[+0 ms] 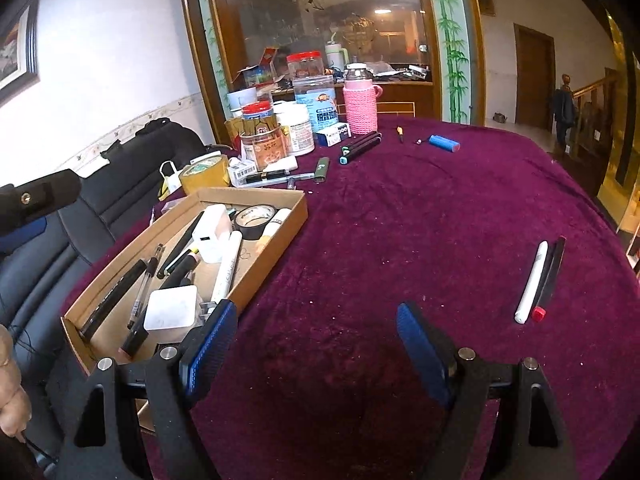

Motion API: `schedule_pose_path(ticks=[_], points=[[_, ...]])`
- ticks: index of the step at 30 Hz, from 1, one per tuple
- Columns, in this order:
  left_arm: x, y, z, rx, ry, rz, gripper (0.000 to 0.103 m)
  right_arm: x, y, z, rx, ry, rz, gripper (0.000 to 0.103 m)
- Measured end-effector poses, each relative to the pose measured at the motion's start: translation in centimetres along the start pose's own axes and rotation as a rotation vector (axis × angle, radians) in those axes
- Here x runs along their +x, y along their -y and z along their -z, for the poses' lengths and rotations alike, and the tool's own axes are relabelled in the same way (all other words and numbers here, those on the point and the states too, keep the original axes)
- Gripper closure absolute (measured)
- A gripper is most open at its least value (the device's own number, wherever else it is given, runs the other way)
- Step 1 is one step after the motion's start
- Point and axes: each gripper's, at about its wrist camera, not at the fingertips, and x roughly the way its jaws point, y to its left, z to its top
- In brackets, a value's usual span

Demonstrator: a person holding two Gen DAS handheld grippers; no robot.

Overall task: Organize rigid objects
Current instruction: 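Withdraw both tools from the tray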

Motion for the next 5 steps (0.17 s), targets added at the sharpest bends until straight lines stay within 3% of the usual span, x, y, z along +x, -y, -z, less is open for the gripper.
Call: schedule_pose_path(ticks=[5], points=[[0.62,-0.15,0.89,0.031,-0.008,-0.189,0.0,0.12,-1.17,0.01,-0.049,0.001,0.021,0.018]])
